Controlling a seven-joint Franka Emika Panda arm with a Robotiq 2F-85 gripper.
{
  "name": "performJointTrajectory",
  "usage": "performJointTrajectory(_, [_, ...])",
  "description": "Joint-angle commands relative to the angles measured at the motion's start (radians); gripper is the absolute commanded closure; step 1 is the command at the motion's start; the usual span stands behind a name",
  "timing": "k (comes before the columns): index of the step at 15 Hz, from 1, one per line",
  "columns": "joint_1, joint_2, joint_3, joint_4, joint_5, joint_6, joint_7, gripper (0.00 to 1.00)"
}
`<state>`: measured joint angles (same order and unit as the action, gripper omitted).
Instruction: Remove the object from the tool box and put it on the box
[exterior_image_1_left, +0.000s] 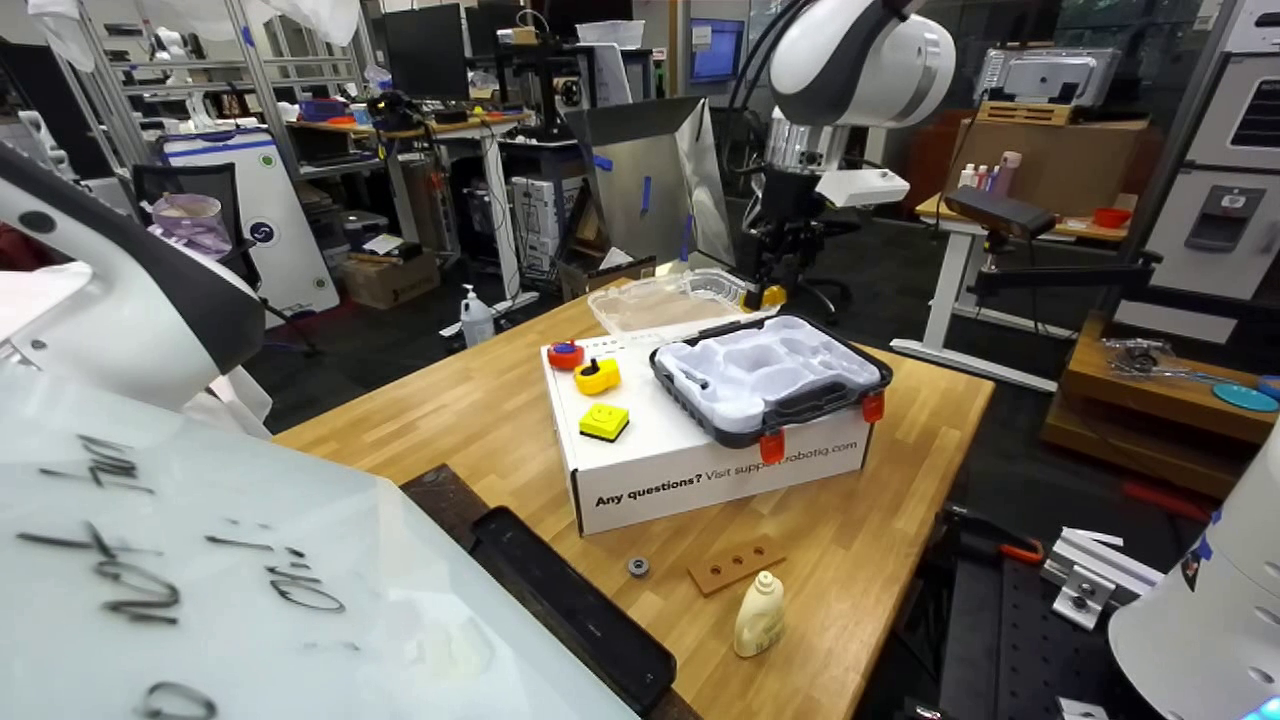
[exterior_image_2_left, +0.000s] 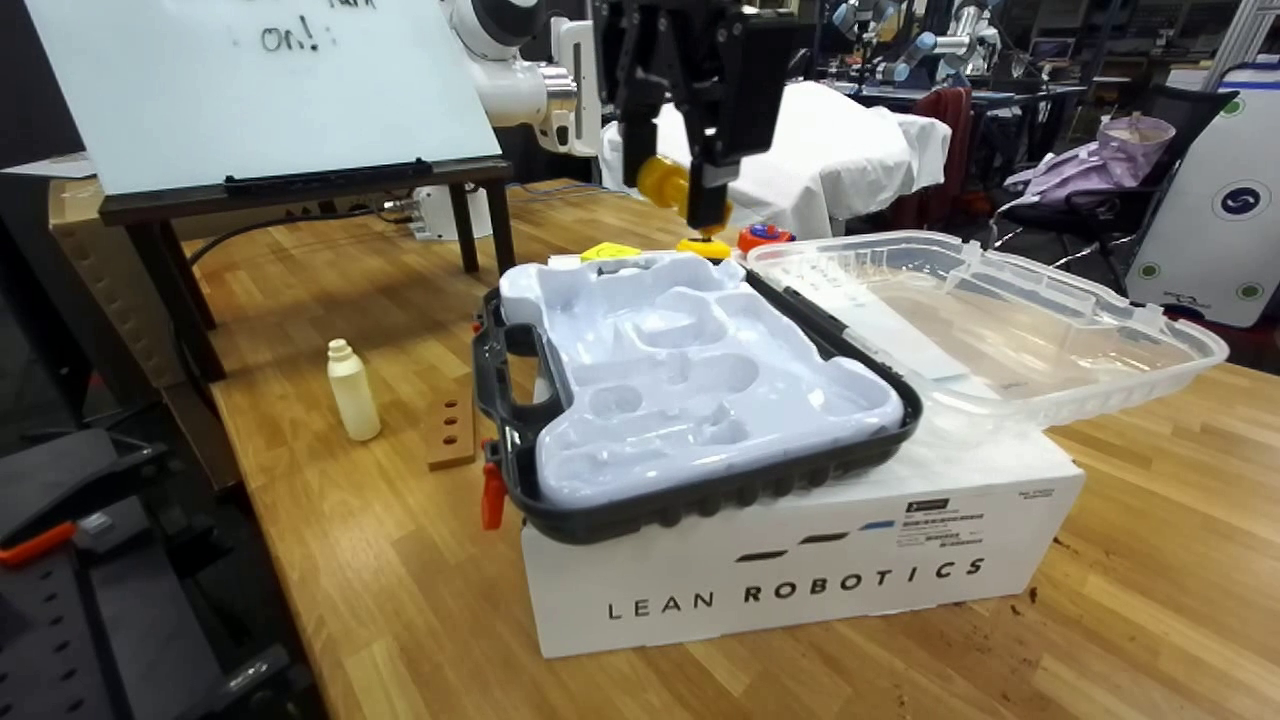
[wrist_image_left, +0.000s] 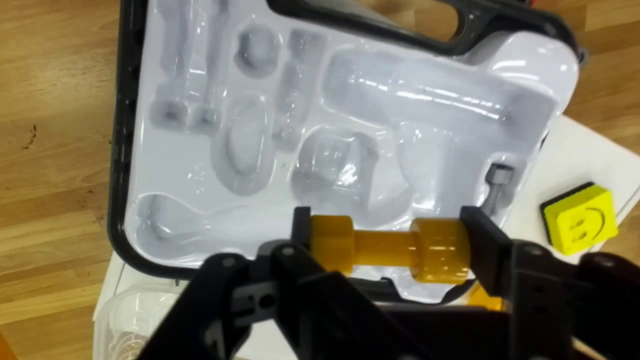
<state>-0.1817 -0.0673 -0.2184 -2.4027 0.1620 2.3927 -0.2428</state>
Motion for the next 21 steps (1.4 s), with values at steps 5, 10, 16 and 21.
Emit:
performJointTrajectory(5, [0.071,-0.195,0.028,-0.113,-0.103,-0.128,-0.242,0.52])
performJointTrajectory(10, [0.1,-0.201,0.027,-0.109,-0.088,-0.148,-0.25,0.27])
performJointTrajectory(16, [0.098,-0.194,0.025,-0.109,-0.087,-0.148,-0.25,0.27])
performJointTrajectory(21, [0.103,-0.187,0.054,-0.093,-0.211,-0.156,-0.289,0.52])
